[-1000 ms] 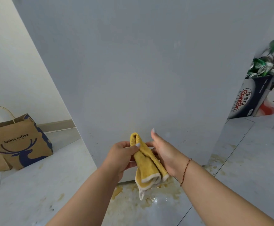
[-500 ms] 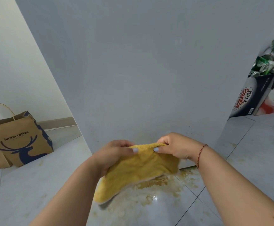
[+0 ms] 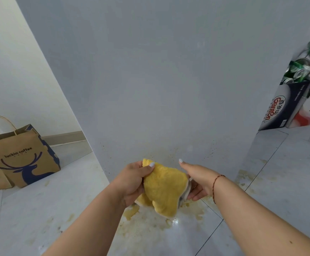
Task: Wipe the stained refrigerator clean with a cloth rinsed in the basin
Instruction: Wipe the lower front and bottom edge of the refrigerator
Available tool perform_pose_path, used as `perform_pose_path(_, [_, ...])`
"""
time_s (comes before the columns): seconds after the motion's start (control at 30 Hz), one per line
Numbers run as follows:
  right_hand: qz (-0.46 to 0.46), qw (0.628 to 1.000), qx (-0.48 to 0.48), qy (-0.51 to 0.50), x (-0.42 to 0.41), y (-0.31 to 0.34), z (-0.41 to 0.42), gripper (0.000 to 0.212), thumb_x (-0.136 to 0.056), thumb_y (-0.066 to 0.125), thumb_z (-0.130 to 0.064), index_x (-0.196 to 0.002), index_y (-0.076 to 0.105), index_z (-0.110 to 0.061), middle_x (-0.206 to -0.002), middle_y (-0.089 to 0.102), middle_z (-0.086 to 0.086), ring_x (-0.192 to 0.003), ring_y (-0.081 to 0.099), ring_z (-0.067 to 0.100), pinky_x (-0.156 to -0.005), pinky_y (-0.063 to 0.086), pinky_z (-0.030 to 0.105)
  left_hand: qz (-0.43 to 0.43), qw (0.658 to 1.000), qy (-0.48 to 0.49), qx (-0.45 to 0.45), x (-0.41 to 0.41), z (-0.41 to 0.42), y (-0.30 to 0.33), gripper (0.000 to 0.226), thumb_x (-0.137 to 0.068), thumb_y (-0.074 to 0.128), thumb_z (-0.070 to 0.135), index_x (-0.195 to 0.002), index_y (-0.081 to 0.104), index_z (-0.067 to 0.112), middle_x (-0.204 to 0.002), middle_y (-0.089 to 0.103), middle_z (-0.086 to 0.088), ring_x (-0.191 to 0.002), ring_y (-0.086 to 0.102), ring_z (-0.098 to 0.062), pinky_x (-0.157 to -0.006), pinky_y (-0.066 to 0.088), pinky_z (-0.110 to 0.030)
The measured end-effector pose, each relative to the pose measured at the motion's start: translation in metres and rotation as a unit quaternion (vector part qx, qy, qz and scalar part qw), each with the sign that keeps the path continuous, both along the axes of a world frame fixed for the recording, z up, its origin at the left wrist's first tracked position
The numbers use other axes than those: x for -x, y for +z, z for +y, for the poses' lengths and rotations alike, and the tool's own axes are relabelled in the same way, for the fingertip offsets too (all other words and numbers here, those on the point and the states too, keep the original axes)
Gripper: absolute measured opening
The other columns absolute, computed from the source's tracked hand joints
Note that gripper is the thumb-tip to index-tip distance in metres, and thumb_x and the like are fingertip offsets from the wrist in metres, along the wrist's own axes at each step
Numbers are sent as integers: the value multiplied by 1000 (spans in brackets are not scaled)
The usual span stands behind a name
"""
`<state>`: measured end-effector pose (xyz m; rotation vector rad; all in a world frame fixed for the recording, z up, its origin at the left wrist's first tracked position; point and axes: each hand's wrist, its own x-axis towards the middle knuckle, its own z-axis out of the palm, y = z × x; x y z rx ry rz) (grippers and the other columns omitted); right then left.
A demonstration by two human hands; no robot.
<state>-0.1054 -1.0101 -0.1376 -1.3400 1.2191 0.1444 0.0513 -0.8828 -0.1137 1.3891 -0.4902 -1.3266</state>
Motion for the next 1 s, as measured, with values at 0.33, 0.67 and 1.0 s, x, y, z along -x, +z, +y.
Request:
perform_pose_path(0.33, [-211, 976, 29, -52, 1, -25, -7, 41, -84, 69, -41, -122, 57, -31, -114, 63, 6, -106, 57, 22, -94, 45, 36, -114, 987, 96, -55, -4, -3, -15, 64, -86, 72, 18, -140, 39, 9, -126, 55, -15, -107, 62, -34, -89, 54, -49])
perform_pose_path(0.67, [-80, 911, 370, 164, 12, -13, -14, 23, -71, 82, -28, -63, 61, -33, -99, 55, -3, -98, 49, 12, -76, 39, 21, -521, 841, -99, -105, -5, -2, -14, 7, -82, 75, 22, -81, 69, 27, -87, 63, 4, -79, 59, -12, -68, 49, -26])
perform_pose_path(1.0, [-385, 887, -207, -146, 17, -27, 27, 54, -94, 45, -42, -133, 53, -6, -101, 74, 7, -95, 70, 25, -87, 53, 41, -167, 986, -1, -25, -6, -12, -5, 30, -96, 57, 30, -100, 68, 2, -89, 68, -14, -78, 65, -23, -74, 55, -33])
